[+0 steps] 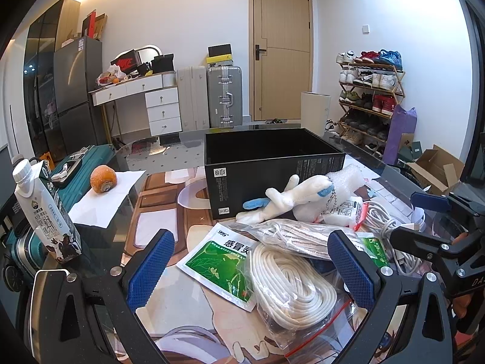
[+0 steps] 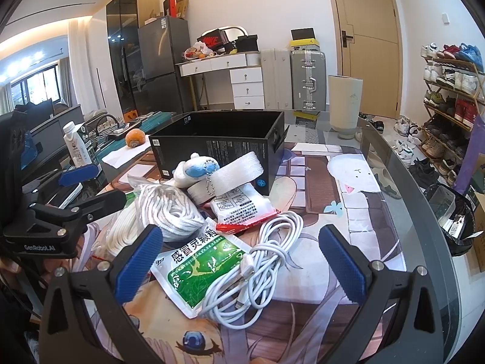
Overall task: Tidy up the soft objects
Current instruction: 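Move the right gripper toward the white USB cable on the table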
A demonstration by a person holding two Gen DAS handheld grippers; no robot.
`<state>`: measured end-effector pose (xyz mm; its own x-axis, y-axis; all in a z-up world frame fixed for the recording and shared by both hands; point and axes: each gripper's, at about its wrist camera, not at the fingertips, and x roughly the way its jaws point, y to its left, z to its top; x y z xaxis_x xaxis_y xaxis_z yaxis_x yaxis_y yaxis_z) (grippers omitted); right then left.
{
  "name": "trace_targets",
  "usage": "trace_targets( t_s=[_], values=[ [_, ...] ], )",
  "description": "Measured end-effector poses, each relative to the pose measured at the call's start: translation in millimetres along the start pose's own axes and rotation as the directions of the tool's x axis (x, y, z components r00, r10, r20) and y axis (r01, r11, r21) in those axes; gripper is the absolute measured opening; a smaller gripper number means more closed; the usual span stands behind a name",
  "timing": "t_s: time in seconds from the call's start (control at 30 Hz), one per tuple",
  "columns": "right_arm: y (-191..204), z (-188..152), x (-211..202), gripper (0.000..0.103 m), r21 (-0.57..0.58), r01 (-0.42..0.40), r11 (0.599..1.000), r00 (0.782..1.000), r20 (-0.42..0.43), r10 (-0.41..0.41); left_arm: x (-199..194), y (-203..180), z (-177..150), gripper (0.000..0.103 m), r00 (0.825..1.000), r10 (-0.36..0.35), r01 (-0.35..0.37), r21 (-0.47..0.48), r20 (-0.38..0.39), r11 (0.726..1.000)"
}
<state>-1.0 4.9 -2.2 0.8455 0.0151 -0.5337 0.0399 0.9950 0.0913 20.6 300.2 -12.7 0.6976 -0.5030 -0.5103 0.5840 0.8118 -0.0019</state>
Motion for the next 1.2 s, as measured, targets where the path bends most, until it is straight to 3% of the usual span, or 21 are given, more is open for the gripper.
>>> trace_targets(
  t_s=[0.3, 0.77, 1.2],
  values=[
    [-0.6, -0.3, 0.1, 0.103, -0.013, -0.028, 1.000, 0.999, -0.015, 0.028, 2.5, -3.1, -2.4, 0.103, 1.000, -0.012, 0.012, 0.002, 0.002, 1.000],
    [-1.1, 3.9, -2.0, 0.103, -0.043, -0.009, 0.999, 1.000, -0.029, 0.008, -2.2, -3.2, -0.4, 0.103, 1.000, -0.018, 0.018, -0.006, 0.008, 1.000],
    [0.2, 5.0, -6.6, 0.103, -0.042, -0.011, 0.999, 1.000, 0.003, 0.011, -3.1, -3.1, -0.9, 0.103, 1.000, -0.029, 0.029, 0.008, 0.007, 1.000]
  ],
)
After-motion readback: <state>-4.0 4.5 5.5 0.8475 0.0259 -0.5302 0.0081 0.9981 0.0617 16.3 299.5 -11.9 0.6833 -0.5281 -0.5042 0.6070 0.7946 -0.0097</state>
